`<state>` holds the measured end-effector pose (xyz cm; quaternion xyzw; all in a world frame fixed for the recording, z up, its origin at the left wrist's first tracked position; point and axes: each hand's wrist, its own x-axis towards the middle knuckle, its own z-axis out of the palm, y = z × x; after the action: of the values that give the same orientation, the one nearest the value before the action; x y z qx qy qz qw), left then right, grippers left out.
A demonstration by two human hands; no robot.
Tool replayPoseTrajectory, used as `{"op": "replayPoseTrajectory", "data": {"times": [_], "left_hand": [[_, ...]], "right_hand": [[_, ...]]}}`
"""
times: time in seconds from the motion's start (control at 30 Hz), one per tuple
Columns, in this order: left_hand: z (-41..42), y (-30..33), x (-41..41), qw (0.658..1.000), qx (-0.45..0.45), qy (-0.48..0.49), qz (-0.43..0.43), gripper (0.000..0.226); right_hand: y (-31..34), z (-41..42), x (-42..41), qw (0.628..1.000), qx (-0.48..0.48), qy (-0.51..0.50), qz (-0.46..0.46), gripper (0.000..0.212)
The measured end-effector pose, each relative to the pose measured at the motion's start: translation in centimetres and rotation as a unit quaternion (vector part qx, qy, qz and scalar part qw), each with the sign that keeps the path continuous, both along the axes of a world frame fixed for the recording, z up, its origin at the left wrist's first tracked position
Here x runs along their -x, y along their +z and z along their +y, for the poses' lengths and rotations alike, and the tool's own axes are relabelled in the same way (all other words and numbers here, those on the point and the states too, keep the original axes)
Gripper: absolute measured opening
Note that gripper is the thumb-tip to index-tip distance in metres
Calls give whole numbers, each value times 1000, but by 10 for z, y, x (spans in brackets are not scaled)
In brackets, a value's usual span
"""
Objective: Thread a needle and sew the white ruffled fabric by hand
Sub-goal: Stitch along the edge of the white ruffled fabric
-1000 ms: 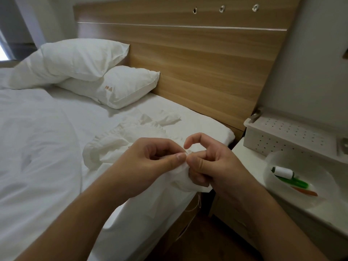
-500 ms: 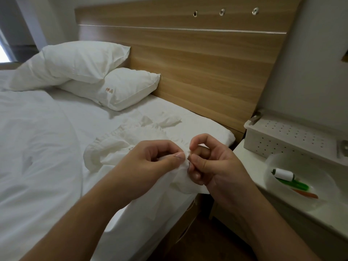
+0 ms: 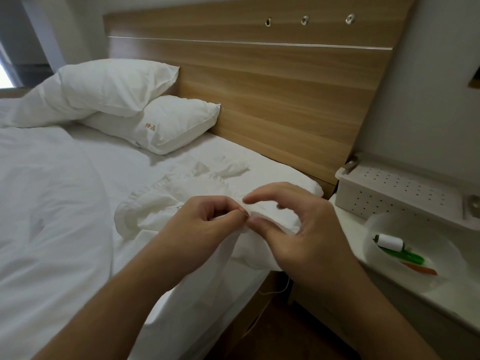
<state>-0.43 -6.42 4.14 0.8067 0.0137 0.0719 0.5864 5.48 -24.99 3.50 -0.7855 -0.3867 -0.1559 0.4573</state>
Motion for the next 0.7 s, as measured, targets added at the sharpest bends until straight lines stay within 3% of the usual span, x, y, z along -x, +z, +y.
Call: {"op": "replayPoseTrajectory", "data": {"times": [0.2,0.47,0.57,0.7], "left_hand": [[1,1,0,999,18,-14,33,19],[0,2,1,999,29,-12,42,17],[-3,3,0,999,-18,6,34,18],[-1,0,-2,988,-141,48,36,20]], "right_hand": [[-7,8,0,998,-58,33,11,19],[-14,18,8,999,-42,2,-21,21],[-14,20,14,987,-140,-18,74,24],[-1,17,13,941,-268,-18,206,16]]}}
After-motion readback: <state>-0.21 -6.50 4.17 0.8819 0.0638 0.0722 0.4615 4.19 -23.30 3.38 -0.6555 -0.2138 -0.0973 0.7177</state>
